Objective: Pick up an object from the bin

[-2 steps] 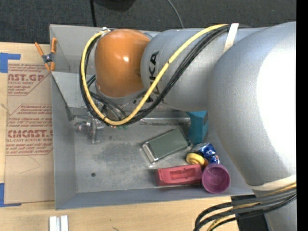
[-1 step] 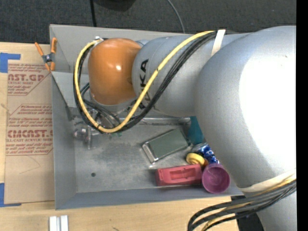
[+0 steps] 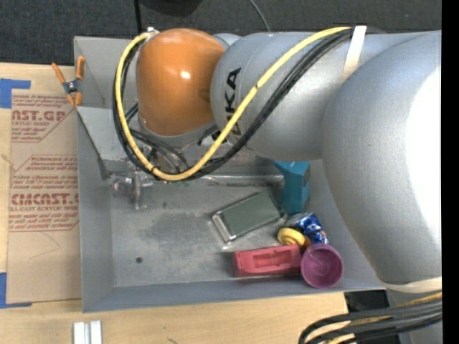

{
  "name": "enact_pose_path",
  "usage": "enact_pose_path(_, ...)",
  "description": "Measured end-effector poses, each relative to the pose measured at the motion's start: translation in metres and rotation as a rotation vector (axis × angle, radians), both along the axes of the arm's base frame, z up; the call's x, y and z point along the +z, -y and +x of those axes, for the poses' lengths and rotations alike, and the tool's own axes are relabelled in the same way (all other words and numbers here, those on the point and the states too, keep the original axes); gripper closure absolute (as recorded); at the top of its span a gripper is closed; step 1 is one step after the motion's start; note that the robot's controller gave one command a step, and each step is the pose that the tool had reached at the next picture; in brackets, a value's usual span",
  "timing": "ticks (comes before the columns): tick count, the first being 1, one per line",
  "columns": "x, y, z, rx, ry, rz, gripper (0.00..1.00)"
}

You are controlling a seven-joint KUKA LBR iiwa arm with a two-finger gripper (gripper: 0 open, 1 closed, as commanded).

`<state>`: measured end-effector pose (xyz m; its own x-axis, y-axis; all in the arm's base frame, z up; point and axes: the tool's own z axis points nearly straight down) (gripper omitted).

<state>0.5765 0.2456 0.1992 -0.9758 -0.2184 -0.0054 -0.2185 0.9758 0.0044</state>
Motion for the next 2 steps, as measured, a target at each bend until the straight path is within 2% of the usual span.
enact_pose_path(1, 0.063, 0.002, 0.005, -0.052, 0.003, 0.004, 1.0)
enact_pose_path(2, 0.08, 0.001, 0.005, -0.04, 0.006, 0.004, 1.0)
